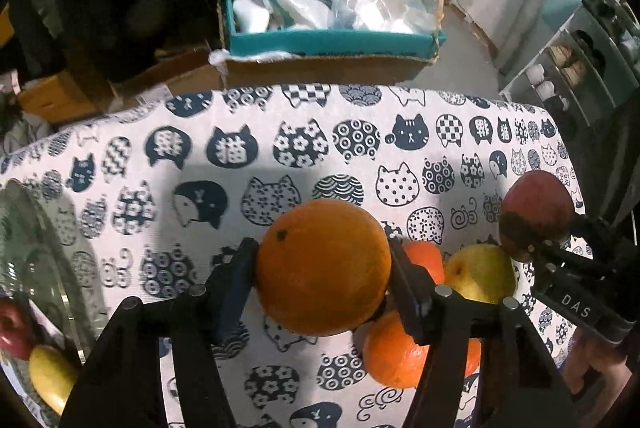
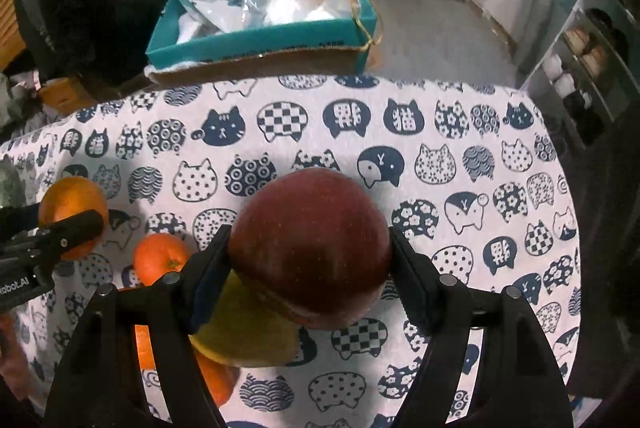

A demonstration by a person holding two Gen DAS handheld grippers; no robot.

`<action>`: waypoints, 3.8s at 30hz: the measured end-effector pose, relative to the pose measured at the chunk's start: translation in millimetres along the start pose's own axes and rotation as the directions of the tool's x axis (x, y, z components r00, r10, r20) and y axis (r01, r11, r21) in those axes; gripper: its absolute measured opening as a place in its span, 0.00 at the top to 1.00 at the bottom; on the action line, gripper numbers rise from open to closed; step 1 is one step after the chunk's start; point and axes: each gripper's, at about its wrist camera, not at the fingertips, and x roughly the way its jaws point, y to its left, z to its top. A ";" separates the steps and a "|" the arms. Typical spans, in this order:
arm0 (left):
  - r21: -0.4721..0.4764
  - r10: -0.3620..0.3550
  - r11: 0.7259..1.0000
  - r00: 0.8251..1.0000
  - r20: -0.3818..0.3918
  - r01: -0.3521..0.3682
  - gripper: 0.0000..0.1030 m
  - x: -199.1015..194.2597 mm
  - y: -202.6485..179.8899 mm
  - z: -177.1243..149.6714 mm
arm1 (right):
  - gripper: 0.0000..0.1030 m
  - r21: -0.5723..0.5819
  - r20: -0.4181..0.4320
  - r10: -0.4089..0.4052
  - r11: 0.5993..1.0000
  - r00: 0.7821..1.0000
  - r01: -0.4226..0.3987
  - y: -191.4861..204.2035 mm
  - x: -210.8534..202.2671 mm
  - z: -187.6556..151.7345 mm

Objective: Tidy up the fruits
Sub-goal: 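Lift the orange and red apple and carry both toward the green bowl, then lower the orange into the bowl with the left tool while the right tool releases the apple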

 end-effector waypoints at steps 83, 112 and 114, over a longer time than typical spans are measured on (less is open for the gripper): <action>-0.242 0.223 0.959 0.916 0.334 -0.145 0.37 -214.9 179.6 -81.3 | 0.28 -0.358 0.285 0.357 0.901 0.890 -0.246 219.1 -182.2 7.7; -0.311 0.210 0.938 0.965 0.154 -0.155 0.37 -126.0 261.9 -84.1 | 0.27 -0.391 0.084 0.406 0.854 0.910 -0.344 314.4 -84.3 15.9; -0.314 0.204 0.937 0.969 0.141 -0.152 0.37 -120.1 263.2 -83.4 | 0.27 -0.393 0.071 0.405 0.851 0.911 -0.348 315.1 -77.9 14.6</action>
